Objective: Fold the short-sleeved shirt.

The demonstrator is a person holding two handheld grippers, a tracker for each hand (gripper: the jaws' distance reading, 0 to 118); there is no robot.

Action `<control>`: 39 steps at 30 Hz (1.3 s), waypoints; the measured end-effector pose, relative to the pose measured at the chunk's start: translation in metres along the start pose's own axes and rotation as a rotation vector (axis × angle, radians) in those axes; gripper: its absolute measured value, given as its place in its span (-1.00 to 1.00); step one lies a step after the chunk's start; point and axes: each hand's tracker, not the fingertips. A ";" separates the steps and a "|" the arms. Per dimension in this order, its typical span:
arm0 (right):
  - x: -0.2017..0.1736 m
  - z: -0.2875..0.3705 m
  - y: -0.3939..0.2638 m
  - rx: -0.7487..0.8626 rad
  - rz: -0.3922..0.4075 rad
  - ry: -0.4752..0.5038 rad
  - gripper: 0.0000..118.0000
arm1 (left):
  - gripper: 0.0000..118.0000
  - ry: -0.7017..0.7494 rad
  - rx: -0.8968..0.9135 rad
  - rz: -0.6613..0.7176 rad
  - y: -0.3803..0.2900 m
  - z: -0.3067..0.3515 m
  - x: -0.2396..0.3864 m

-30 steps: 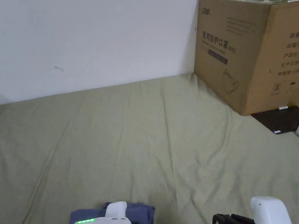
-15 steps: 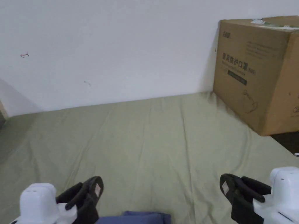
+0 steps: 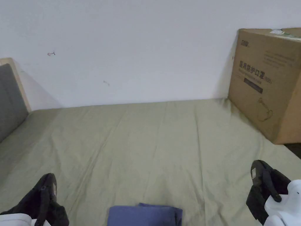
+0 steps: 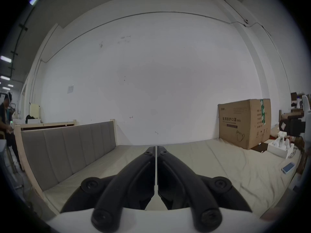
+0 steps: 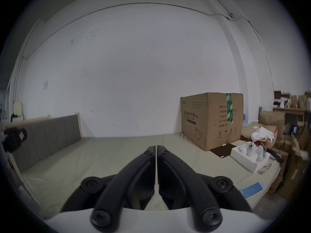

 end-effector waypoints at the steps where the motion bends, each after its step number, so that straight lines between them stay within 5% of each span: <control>1: 0.000 -0.001 0.000 -0.003 0.011 -0.005 -0.97 | -0.96 -0.003 -0.017 -0.010 0.000 -0.001 0.000; 6: 0.003 0.001 0.005 -0.007 -0.042 0.016 -0.97 | -0.96 0.013 -0.047 0.035 0.001 -0.006 -0.005; 10: -0.003 -0.019 0.018 -0.106 -0.079 0.217 -0.97 | -0.96 -0.133 -0.119 0.079 0.020 -0.019 -0.033; 12: -0.013 -0.057 0.011 -0.349 -0.110 0.438 -0.97 | -0.96 -0.181 -0.222 0.095 0.024 -0.032 -0.050; 14: -0.024 -0.106 -0.018 -0.712 -0.228 0.605 -0.97 | -0.96 -0.161 -0.305 0.161 0.014 -0.041 -0.063; 16: -0.038 -0.142 -0.070 -0.927 -0.251 0.555 -0.97 | -0.96 -0.185 -0.365 0.254 -0.008 -0.049 -0.075; 19: -0.058 -0.176 -0.130 -1.074 -0.137 0.525 -0.97 | -0.96 -0.275 -0.517 0.421 -0.045 -0.069 -0.091; 23: -0.082 -0.197 -0.180 -1.204 0.017 0.422 -0.97 | -0.95 -0.505 -0.750 0.826 -0.120 -0.117 -0.122; 25: -0.089 -0.197 -0.190 -1.206 0.021 0.418 -0.97 | -0.92 -0.554 -0.897 0.868 -0.155 -0.141 -0.123; 26: -0.088 -0.198 -0.189 -1.197 0.015 0.423 -0.97 | -0.80 -0.574 -0.936 0.871 -0.170 -0.150 -0.122; 29: -0.085 -0.200 -0.188 -1.203 0.002 0.427 -0.97 | 0.70 -0.619 -1.034 0.878 -0.217 -0.176 -0.115; 30: -0.082 -0.201 -0.189 -1.206 -0.012 0.434 -0.97 | 1.00 -0.623 -1.085 0.894 -0.229 -0.185 -0.110; 34: -0.076 -0.196 -0.190 -1.194 -0.083 0.424 -0.97 | 0.96 -0.755 -1.139 1.195 -0.281 -0.214 -0.099; 37: -0.086 -0.188 -0.189 -1.154 -0.014 0.409 -0.97 | 0.94 -0.895 -1.115 1.353 -0.299 -0.229 -0.078; 38: -0.088 -0.186 -0.190 -1.142 0.016 0.411 -0.97 | 0.86 -0.934 -1.153 1.340 -0.302 -0.235 -0.068; 39: -0.090 -0.183 -0.190 -1.131 0.038 0.411 -0.97 | 0.43 -0.947 -1.173 1.312 -0.302 -0.236 -0.055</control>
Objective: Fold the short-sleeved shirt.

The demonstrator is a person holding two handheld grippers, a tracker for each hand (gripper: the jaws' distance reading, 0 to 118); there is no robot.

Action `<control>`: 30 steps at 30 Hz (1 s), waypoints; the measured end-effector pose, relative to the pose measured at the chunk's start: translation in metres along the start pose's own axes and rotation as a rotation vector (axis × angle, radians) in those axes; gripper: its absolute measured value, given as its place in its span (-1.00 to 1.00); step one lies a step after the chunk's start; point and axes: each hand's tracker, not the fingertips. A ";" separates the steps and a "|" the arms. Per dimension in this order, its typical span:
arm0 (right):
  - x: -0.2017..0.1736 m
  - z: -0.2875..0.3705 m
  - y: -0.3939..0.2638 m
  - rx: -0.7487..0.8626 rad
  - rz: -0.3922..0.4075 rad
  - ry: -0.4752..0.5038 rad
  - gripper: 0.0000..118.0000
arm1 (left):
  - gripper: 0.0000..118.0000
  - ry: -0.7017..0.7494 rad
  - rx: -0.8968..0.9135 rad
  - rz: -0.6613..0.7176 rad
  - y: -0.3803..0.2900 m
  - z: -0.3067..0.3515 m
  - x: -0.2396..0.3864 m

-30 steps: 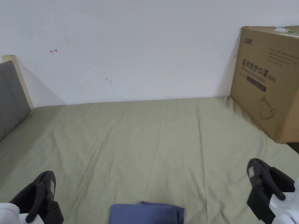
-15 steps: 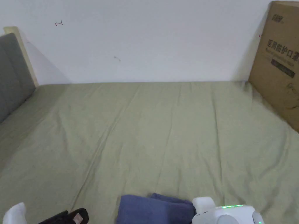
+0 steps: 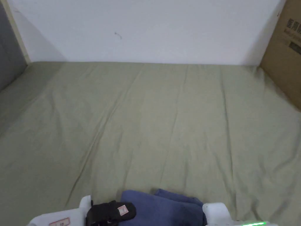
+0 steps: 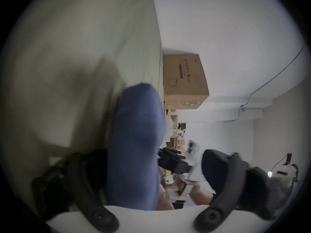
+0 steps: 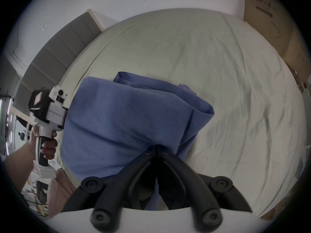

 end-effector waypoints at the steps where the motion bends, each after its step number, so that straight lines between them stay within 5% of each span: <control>1: -0.002 0.000 -0.001 0.005 0.003 -0.005 -0.97 | -0.33 0.052 0.006 -0.036 -0.004 -0.012 0.001; 2: -0.003 0.000 -0.003 0.011 0.004 -0.007 -0.97 | -0.71 0.169 0.022 -0.089 -0.005 -0.021 0.000; 3: -0.002 0.000 -0.004 0.018 0.000 -0.006 -0.97 | -0.71 0.381 0.036 -0.166 -0.010 -0.032 -0.004; 5: 0.002 0.000 -0.008 0.035 -0.023 0.007 -0.97 | -0.72 0.204 0.118 -0.180 -0.024 -0.028 0.000; 11: 0.015 0.030 -0.008 0.058 -0.200 0.093 -0.96 | -0.72 0.354 0.057 -0.268 -0.028 -0.002 0.052; 14: 0.012 0.052 -0.017 0.063 -0.190 0.067 -0.96 | -0.72 0.463 0.069 -0.361 -0.012 0.054 0.091; 21: -0.005 0.090 -0.045 0.132 -0.051 -0.043 -0.96 | -0.71 1.179 0.032 -0.494 0.051 0.189 0.135; 25: 0.002 0.103 -0.048 0.119 -0.087 -0.025 -0.97 | -0.71 1.863 -0.059 -0.634 0.065 0.207 0.114; 26: 0.002 0.105 -0.047 0.113 -0.102 -0.034 -0.96 | -0.66 1.929 -0.067 -0.635 0.067 0.213 0.109; 27: 0.004 0.106 -0.047 0.111 -0.111 -0.048 -0.96 | -0.36 1.950 -0.059 -0.632 0.067 0.221 0.105; 30: 0.007 0.111 -0.047 0.115 -0.111 -0.092 -0.96 | 1.00 1.676 0.110 -0.504 0.065 0.251 0.117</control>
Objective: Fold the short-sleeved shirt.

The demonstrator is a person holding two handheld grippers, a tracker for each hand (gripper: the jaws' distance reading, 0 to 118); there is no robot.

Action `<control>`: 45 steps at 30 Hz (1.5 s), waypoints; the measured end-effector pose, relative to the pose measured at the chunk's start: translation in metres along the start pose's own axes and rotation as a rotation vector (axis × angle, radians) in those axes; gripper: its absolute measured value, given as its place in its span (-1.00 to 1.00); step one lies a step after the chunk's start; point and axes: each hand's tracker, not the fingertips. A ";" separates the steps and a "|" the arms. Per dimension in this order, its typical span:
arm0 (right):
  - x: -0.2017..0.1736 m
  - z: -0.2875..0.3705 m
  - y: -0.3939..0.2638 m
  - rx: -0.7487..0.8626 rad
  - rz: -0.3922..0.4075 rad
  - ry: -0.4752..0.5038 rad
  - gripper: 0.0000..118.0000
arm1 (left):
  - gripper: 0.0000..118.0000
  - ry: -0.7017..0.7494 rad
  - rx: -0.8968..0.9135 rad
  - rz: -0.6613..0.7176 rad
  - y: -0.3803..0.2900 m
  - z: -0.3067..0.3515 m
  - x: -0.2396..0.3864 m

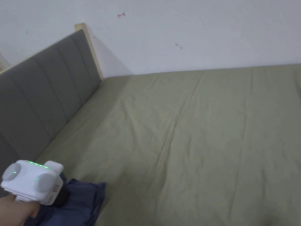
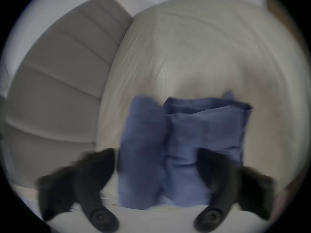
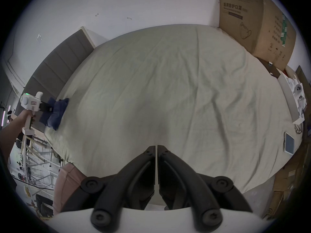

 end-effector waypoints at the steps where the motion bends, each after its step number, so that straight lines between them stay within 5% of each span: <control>1: 0.001 0.002 0.000 0.005 0.002 -0.007 -0.96 | 1.00 -0.047 0.019 0.055 -0.001 0.006 -0.006; 8: -0.004 0.018 0.004 0.062 -0.004 0.006 -0.96 | 0.90 -0.238 0.366 0.145 -0.019 0.110 0.034; 10: -0.009 0.027 0.006 0.109 0.001 0.014 -0.96 | 0.14 -0.414 0.397 0.148 -0.032 0.141 0.073; 11: -0.012 0.031 0.006 0.137 0.003 0.024 -0.96 | 0.14 -0.501 0.436 0.135 -0.041 0.147 0.088; 12: -0.014 0.037 0.007 0.165 0.006 0.037 -0.96 | -0.08 -0.554 0.494 0.132 -0.052 0.159 0.111; 14: -0.018 0.051 0.009 0.222 0.014 0.062 -0.96 | -1.00 -0.636 0.544 0.117 -0.069 0.181 0.157; 19: -0.019 0.100 0.017 0.323 0.033 0.080 -0.96 | -1.00 -0.797 0.683 0.118 -0.099 0.233 0.227; 24: -0.017 0.167 0.023 0.609 0.090 0.080 -0.96 | -1.00 -0.593 0.988 0.072 -0.108 0.298 0.247; 31: -0.019 0.185 -0.007 1.122 0.178 -0.096 -0.96 | -1.00 -0.321 1.343 0.089 -0.138 0.319 0.268; 34: -0.015 0.156 -0.012 1.023 0.119 -0.213 -0.96 | -1.00 -0.222 1.299 0.129 -0.148 0.305 0.276; 37: -0.009 0.153 -0.017 0.975 0.052 -0.145 -0.96 | -1.00 -0.294 1.251 0.198 -0.159 0.307 0.279; 42: -0.007 0.165 -0.020 0.999 0.081 -0.163 -0.89 | -0.92 -0.267 1.260 0.184 -0.167 0.320 0.286; 43: -0.007 0.168 -0.021 1.004 0.078 -0.160 -0.81 | -0.81 -0.277 1.261 0.179 -0.166 0.323 0.286; 44: -0.006 0.171 -0.022 1.016 0.075 -0.151 -0.50 | -0.52 -0.294 1.268 0.184 -0.167 0.325 0.285; 45: -0.006 0.173 -0.023 1.024 0.076 -0.149 0.21 | 0.19 -0.309 1.275 0.192 -0.168 0.327 0.284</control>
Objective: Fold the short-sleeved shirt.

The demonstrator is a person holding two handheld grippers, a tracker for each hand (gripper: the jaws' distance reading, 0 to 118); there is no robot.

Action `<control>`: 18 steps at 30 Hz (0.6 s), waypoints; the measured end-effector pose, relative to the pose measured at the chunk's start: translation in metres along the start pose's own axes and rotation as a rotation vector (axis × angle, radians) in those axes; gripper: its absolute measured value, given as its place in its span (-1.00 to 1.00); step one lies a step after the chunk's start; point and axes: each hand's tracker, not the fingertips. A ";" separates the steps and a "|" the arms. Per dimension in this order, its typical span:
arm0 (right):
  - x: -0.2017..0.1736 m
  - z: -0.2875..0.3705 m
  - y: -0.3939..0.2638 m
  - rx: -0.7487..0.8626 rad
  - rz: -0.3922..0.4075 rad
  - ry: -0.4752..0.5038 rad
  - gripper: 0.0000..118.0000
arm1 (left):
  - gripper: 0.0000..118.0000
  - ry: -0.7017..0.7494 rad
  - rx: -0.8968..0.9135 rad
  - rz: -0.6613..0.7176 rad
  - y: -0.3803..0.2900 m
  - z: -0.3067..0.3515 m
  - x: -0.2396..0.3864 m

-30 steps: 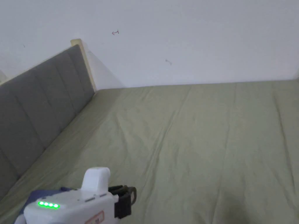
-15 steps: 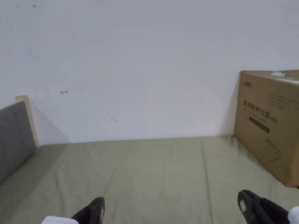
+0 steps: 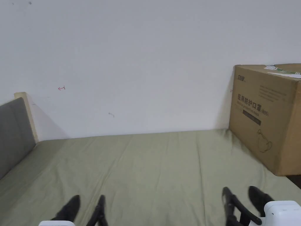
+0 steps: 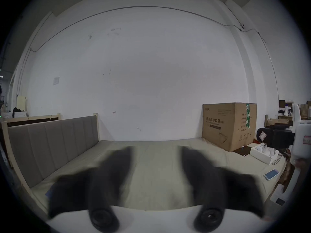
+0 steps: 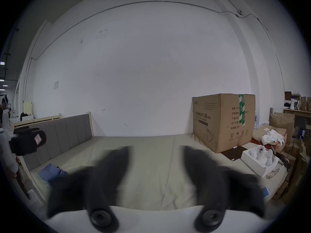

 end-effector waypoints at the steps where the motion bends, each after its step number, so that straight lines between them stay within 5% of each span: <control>1: 0.001 0.001 0.001 0.002 -0.003 0.001 0.75 | 0.78 0.000 -0.002 0.001 0.002 0.000 0.000; 2: 0.002 0.002 0.003 0.001 -0.007 -0.003 1.00 | 1.00 0.000 -0.013 0.006 0.004 -0.002 0.001; 18: -0.004 0.008 0.004 -0.015 0.024 -0.036 1.00 | 1.00 -0.047 0.011 -0.001 0.002 0.008 0.007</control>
